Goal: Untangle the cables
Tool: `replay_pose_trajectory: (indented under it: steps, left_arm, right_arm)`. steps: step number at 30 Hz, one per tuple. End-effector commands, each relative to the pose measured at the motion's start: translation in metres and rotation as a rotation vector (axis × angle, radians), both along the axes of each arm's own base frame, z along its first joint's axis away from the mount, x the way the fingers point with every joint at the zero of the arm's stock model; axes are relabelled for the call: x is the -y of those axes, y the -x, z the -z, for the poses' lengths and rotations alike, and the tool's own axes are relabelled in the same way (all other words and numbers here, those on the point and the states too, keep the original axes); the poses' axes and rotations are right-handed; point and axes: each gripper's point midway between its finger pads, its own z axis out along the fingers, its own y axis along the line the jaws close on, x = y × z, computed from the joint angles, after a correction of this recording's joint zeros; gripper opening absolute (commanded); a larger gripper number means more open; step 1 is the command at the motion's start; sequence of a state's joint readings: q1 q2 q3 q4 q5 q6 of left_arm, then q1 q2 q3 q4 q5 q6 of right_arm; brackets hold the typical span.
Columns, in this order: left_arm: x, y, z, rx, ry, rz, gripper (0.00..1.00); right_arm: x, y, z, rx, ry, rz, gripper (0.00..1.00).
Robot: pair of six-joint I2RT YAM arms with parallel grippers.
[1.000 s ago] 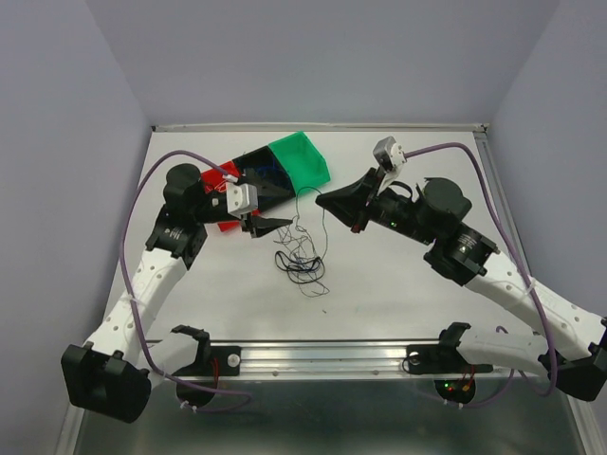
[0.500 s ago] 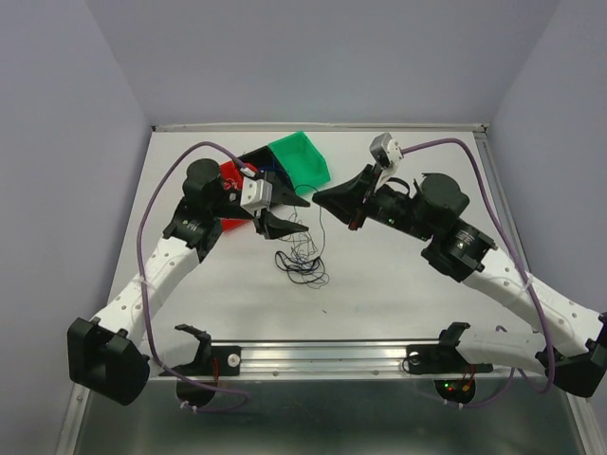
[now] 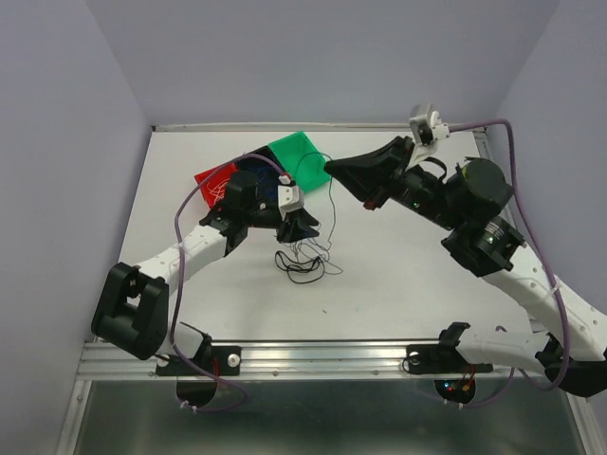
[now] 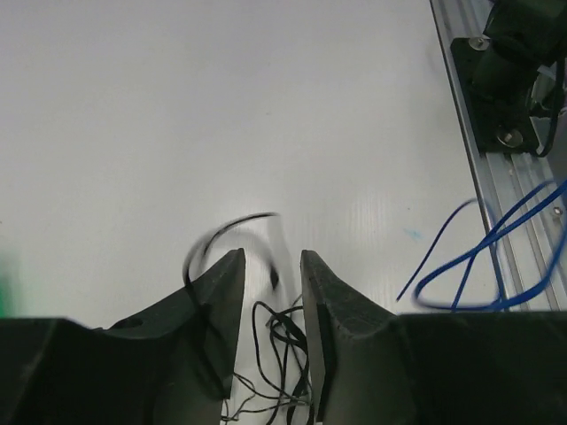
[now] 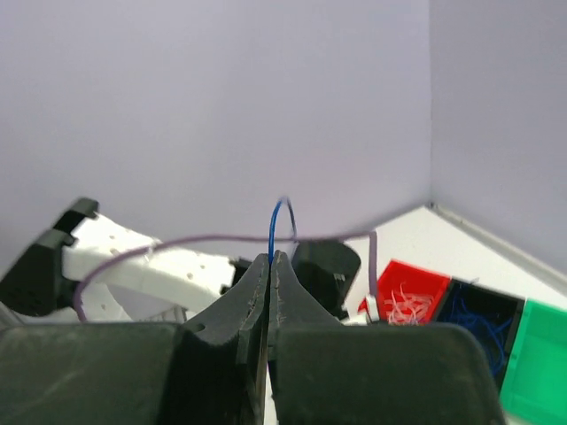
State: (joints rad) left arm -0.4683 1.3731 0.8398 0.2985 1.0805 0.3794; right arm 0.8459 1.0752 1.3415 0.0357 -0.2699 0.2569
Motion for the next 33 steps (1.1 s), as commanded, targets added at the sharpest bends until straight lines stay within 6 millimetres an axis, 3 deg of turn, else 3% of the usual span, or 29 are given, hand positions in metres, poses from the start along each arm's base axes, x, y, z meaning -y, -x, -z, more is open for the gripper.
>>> replay_pose_trajectory:
  steps: [1, 3, 5, 8, 9, 12, 13, 15, 17, 20, 29, 33]
  left_arm:
    - [0.007, -0.007, -0.005, 0.062, 0.013, -0.002, 0.41]
    - [0.009, -0.006, 0.0, 0.068, 0.004, -0.002, 0.41]
    - [0.011, -0.004, 0.004, 0.068, -0.003, -0.002, 0.35]
    - [0.015, -0.005, 0.011, 0.058, -0.018, -0.006, 0.1]
    - [0.016, -0.005, 0.012, 0.055, -0.021, -0.006, 0.1]
    - [0.015, -0.008, 0.01, 0.056, -0.022, -0.02, 0.21]
    - [0.014, -0.01, 0.008, 0.053, -0.021, -0.04, 0.3]
    - [0.009, -0.014, -0.007, 0.081, 0.005, -0.074, 0.4]
    - [-0.01, -0.032, -0.025, 0.066, 0.047, -0.184, 0.53]
    - [-0.034, -0.045, -0.053, 0.064, 0.1, -0.269, 0.65]
    - [-0.07, -0.052, -0.082, 0.149, 0.101, -0.439, 0.7]
    - [-0.107, -0.08, -0.09, 0.138, 0.106, -0.674, 0.71]
  right_arm:
    - [0.03, 0.02, -0.095, 0.161, -0.185, 0.035, 0.01]
    - [0.029, 0.016, -0.107, 0.177, -0.201, 0.049, 0.01]
    - [0.034, 0.019, -0.128, 0.2, -0.24, 0.056, 0.01]
    - [0.037, 0.02, -0.149, 0.224, -0.272, 0.06, 0.01]
    - [0.038, 0.019, -0.152, 0.227, -0.278, 0.07, 0.0]
    - [0.044, 0.015, -0.161, 0.24, -0.299, 0.112, 0.0]
    - [0.044, 0.014, -0.162, 0.249, -0.299, 0.117, 0.01]
    - [0.045, 0.012, -0.162, 0.262, -0.304, 0.133, 0.01]
    - [0.045, 0.009, -0.161, 0.266, -0.303, 0.142, 0.01]
    - [0.041, 0.005, -0.154, 0.26, -0.294, 0.148, 0.0]
    - [0.033, -0.022, -0.137, 0.251, -0.3, 0.235, 0.0]
    - [0.022, -0.044, -0.121, 0.25, -0.305, 0.285, 0.01]
